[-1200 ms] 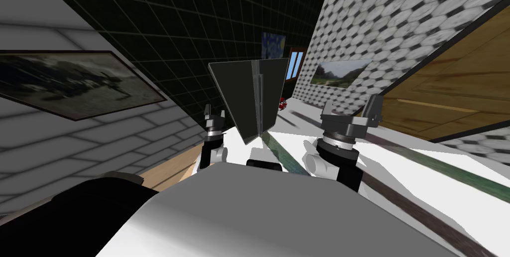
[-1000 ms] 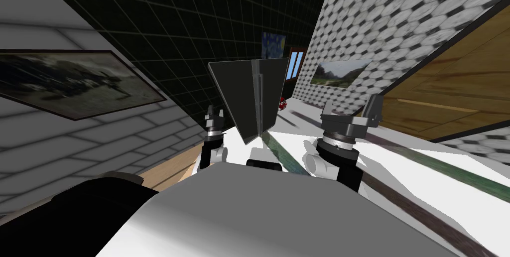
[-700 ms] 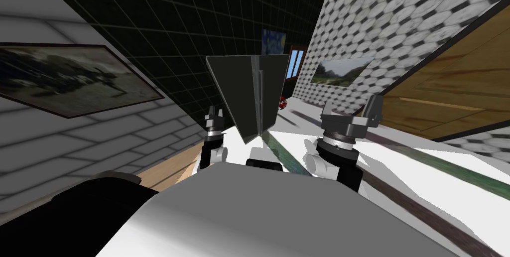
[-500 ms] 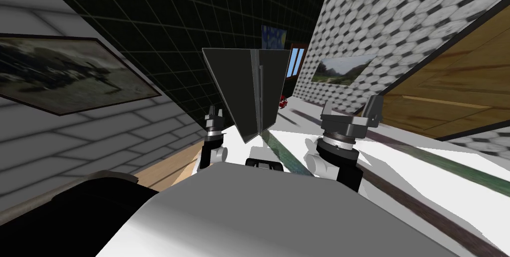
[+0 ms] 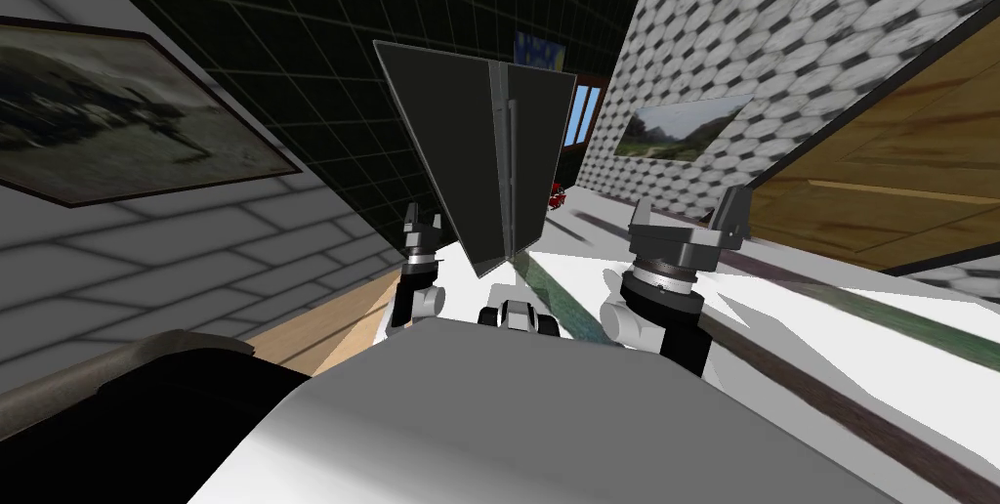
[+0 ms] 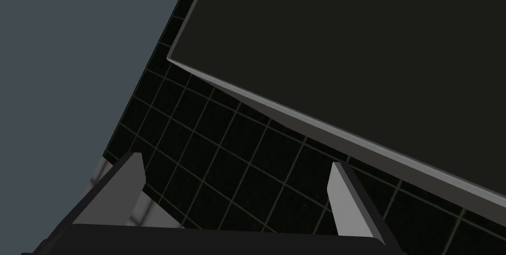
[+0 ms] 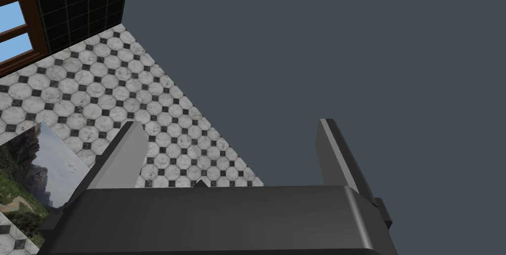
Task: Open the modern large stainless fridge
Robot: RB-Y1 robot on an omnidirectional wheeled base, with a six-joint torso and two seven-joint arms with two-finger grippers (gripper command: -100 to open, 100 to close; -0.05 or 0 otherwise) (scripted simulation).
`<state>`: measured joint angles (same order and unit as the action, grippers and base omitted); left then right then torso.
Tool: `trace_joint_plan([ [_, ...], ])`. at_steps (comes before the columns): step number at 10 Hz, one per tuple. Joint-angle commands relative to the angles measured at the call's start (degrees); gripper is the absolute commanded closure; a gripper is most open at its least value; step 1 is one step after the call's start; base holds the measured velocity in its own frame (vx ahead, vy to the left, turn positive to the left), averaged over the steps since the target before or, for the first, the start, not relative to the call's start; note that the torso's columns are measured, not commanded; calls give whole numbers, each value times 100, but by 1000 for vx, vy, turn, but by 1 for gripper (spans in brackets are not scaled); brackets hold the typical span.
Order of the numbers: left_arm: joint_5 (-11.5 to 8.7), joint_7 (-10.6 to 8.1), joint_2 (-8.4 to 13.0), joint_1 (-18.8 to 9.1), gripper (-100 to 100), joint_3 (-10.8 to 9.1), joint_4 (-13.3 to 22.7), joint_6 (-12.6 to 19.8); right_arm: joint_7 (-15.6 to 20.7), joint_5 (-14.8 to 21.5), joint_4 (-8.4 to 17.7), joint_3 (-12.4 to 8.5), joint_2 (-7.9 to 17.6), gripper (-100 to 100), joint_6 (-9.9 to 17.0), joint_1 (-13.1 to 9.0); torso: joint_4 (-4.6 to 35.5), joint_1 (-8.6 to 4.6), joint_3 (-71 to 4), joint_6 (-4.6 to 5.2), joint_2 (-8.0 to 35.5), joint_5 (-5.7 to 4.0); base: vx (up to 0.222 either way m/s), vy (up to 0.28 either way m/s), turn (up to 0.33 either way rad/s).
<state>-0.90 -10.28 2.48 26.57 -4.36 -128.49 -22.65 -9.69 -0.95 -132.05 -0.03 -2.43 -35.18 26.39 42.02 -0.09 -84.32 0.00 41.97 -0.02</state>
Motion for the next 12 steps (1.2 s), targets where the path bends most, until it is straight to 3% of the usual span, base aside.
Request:
trace_joint_plan([
  [1, 72, -89, 320, -399, -100, -106, 130, 268, 0, 0, 0, 0, 0, 0, 0, 0, 16, -4, -27, 0, 12, -1, 79, -80, 61],
  [7, 201, -254, 611, -1194, -100, -290, 402, 711, 0, 0, 0, 0, 0, 0, 0, 0, 28, 13, -21, -1, 37, 4, 68, -68, 49],
  [12, 361, -483, 848, -2060, -100, -531, 771, 1303, 0, 0, 0, 0, 0, 0, 0, 0, 26, 10, -25, 0, 32, 2, 73, -84, 63],
])
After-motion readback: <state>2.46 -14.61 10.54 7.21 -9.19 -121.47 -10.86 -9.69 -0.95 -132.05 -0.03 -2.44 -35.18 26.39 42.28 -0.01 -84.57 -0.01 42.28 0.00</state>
